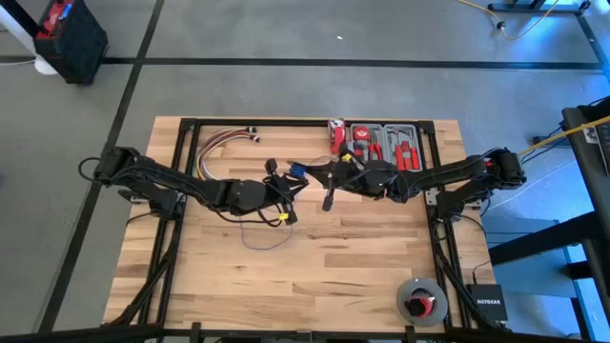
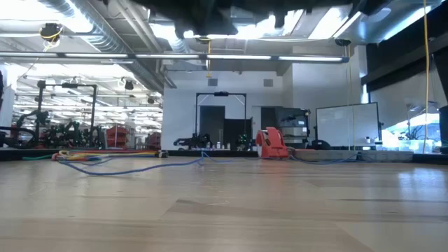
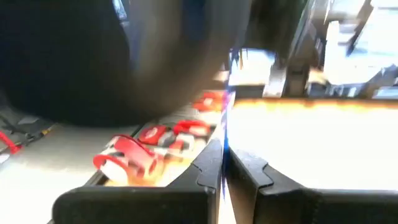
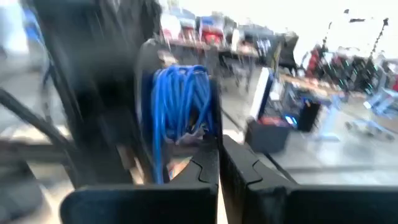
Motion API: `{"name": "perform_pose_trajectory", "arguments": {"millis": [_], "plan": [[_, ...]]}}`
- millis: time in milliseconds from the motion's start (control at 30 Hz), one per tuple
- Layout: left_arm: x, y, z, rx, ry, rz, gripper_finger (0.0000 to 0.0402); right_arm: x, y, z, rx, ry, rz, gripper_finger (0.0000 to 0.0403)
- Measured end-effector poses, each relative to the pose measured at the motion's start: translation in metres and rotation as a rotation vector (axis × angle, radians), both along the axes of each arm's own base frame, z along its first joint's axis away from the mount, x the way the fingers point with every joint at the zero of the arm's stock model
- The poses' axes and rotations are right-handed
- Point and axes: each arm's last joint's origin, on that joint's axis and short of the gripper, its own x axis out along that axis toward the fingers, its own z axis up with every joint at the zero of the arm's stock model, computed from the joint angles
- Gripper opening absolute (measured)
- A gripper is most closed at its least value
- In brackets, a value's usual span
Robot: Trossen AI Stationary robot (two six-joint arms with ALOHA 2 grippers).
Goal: Coil cords
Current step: Coil the blue wire on the black spool
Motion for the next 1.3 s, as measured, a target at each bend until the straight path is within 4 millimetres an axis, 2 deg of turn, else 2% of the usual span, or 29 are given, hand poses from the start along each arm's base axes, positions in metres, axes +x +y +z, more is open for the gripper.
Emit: {"name": "perform_pose_trajectory", "arguments": {"millis": [67, 200, 567, 667, 833, 967, 1033, 1133, 1300], "plan": [[0.000, 0.000, -0.004, 0.012, 0.031, -0.003, 0.0014, -0.001, 0.000, 0.005, 0.008, -0.032, 0.003, 0.0000], [-0.002, -0.001, -0.006, 0.015, 0.070, -0.008, 0.0014, -0.001, 0.000, 0.002, 0.006, -0.007, 0.003, 0.0000], [-0.006, -0.003, -0.019, -0.018, 0.200, -0.019, 0.0016, -0.008, 0.000, 0.009, -0.004, 0.009, -0.005, 0.0000], [-0.007, -0.004, -0.020, -0.052, 0.237, -0.016, 0.0034, -0.008, -0.001, 0.007, -0.009, 0.026, -0.007, 0.0000], [-0.007, -0.006, -0.013, -0.074, 0.286, -0.009, 0.0100, -0.008, -0.001, 0.007, -0.013, 0.031, -0.007, 0.0000], [-0.012, -0.017, -0.001, -0.066, 0.371, -0.033, 0.0139, -0.008, -0.001, 0.006, -0.013, 0.036, -0.007, 0.0000], [-0.016, -0.025, 0.009, -0.048, 0.412, -0.060, 0.0148, -0.008, -0.001, 0.006, -0.014, 0.036, -0.007, 0.0000], [-0.022, -0.034, 0.025, -0.054, 0.383, -0.092, 0.0152, -0.008, -0.001, 0.006, -0.014, 0.037, -0.007, 0.0000], [-0.026, -0.039, 0.030, -0.069, 0.360, -0.105, 0.0153, -0.008, -0.001, 0.006, -0.028, 0.042, -0.008, 0.0000]]}}
